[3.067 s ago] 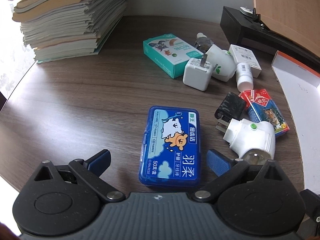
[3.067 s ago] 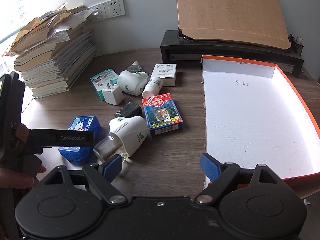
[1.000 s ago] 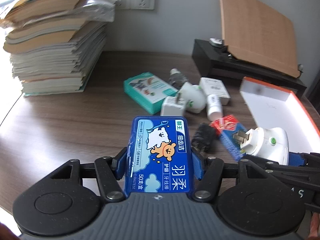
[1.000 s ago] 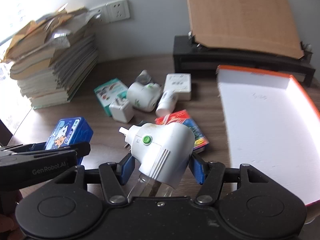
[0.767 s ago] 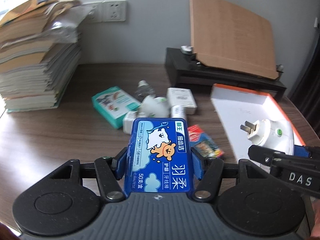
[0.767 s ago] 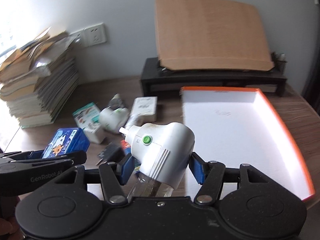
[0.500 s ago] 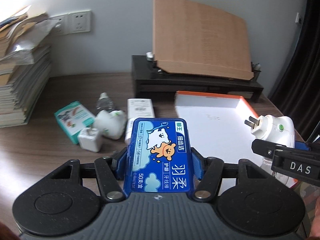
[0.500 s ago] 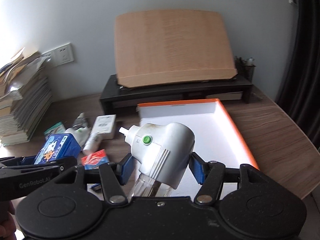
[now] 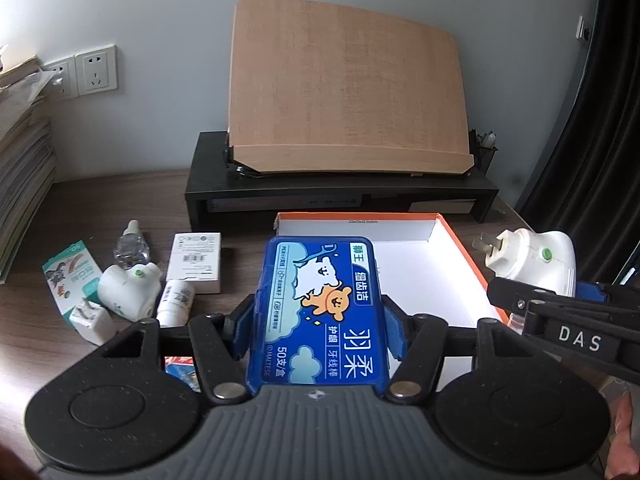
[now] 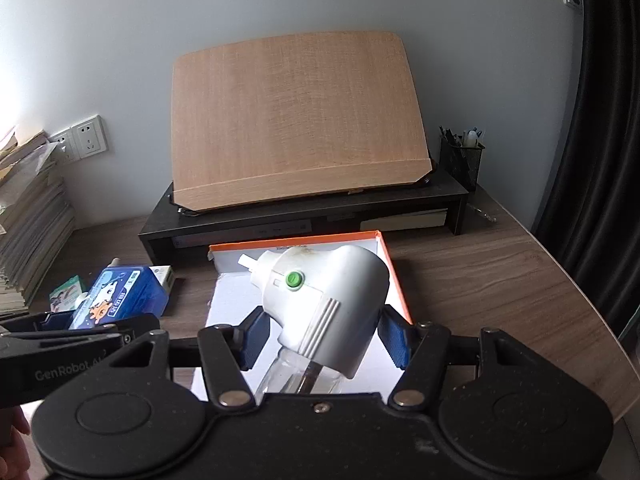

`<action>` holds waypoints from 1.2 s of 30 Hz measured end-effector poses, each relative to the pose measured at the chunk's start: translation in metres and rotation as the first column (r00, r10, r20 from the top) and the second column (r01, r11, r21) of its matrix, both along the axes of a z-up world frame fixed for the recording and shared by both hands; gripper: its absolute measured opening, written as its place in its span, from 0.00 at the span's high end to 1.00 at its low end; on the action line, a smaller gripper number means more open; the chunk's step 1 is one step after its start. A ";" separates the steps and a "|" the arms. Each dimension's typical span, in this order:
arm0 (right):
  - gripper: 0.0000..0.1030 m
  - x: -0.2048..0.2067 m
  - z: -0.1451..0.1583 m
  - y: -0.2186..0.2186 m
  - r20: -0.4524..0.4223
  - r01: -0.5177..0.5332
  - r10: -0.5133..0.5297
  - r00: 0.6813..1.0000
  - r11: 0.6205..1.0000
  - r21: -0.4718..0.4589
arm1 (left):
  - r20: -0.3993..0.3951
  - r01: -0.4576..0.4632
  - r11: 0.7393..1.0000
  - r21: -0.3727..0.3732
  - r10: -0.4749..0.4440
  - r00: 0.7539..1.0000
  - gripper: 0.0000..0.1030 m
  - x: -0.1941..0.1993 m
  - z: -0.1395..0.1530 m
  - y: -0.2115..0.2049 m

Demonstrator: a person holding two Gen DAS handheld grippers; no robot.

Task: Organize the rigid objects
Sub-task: 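Carry the blue tin and white diffuser over the white box with both grippers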

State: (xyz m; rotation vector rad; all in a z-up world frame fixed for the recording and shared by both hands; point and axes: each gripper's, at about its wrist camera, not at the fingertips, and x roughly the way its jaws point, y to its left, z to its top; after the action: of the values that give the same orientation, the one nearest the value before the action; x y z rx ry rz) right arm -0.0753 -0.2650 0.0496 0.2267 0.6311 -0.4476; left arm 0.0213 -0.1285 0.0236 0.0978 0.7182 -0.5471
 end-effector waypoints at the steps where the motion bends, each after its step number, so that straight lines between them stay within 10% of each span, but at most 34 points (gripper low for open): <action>1: 0.30 0.002 -0.001 -0.005 0.001 -0.003 0.003 1.000 1.000 0.003 | -0.001 -0.002 1.000 0.002 0.002 1.000 0.39 0.001 -0.001 -0.005; 36: 0.30 0.069 -0.035 -0.075 -0.069 -0.124 0.126 0.990 0.992 0.031 | -0.064 -0.133 0.989 0.060 0.137 0.989 0.39 0.037 -0.028 -0.063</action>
State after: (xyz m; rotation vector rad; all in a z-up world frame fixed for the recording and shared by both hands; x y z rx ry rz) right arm -0.0063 -0.3399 0.0150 0.1954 0.7169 -0.3276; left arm 0.0585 -0.1911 -0.0044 0.0820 0.8005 -0.4025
